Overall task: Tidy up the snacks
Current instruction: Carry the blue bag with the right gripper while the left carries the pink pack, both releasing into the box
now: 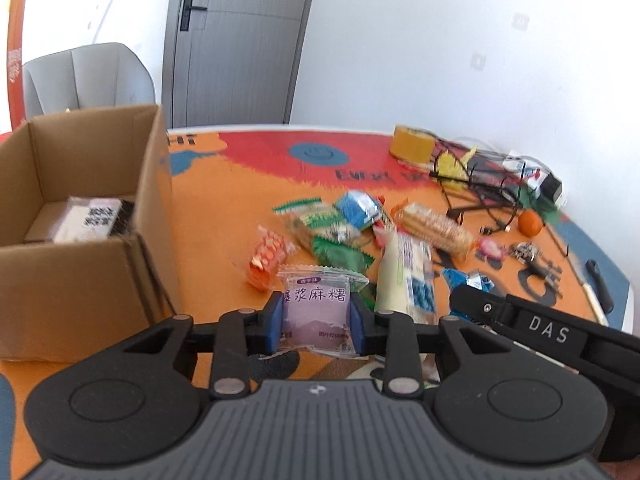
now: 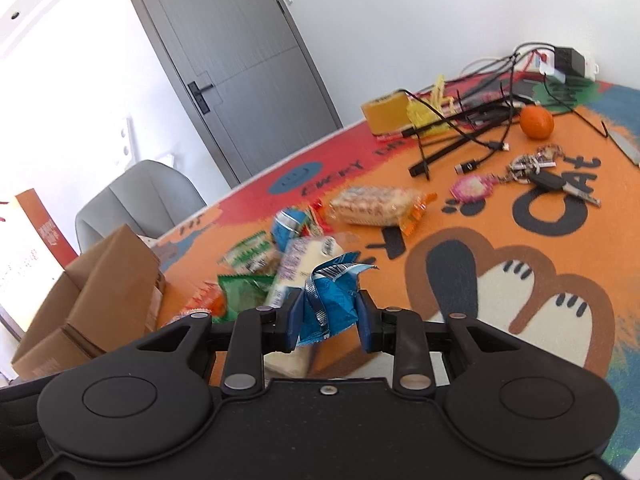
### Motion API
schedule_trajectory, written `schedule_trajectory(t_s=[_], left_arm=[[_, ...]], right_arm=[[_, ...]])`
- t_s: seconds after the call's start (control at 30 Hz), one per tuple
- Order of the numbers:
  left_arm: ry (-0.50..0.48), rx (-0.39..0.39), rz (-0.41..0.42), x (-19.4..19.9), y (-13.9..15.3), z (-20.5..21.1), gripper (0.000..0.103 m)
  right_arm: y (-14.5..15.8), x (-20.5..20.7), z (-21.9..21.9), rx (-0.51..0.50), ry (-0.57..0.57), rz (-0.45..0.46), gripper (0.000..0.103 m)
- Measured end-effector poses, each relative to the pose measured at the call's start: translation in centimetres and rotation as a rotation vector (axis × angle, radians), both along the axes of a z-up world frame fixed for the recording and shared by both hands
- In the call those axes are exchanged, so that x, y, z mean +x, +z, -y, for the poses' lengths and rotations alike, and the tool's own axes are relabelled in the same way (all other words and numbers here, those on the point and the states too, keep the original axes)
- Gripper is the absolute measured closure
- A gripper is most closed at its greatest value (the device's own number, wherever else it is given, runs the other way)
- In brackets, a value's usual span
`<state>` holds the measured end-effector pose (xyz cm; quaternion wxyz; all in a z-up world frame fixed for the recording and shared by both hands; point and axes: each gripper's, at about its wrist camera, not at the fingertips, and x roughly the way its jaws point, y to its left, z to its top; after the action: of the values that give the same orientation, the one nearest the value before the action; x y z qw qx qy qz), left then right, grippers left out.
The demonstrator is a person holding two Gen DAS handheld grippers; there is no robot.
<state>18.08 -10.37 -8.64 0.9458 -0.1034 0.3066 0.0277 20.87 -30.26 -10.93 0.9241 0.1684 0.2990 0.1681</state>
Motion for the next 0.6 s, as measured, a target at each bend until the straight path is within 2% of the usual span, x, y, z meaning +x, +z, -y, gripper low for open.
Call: schedule_trajectory(t_s=[0.33, 0.6], left_arm=[[0.058, -0.032, 0.097, -2.5, 4.0, -2.9, 0.071], [0.145, -0.027, 0.153, -4.7, 6.2, -7.1, 0.071]], right_arm=[[3.3, -1.3, -3.5, 0.016, 0.077, 0.076, 0.074], [5.5, -1.8, -7.7, 0.024, 0.167, 0.13, 0.074]])
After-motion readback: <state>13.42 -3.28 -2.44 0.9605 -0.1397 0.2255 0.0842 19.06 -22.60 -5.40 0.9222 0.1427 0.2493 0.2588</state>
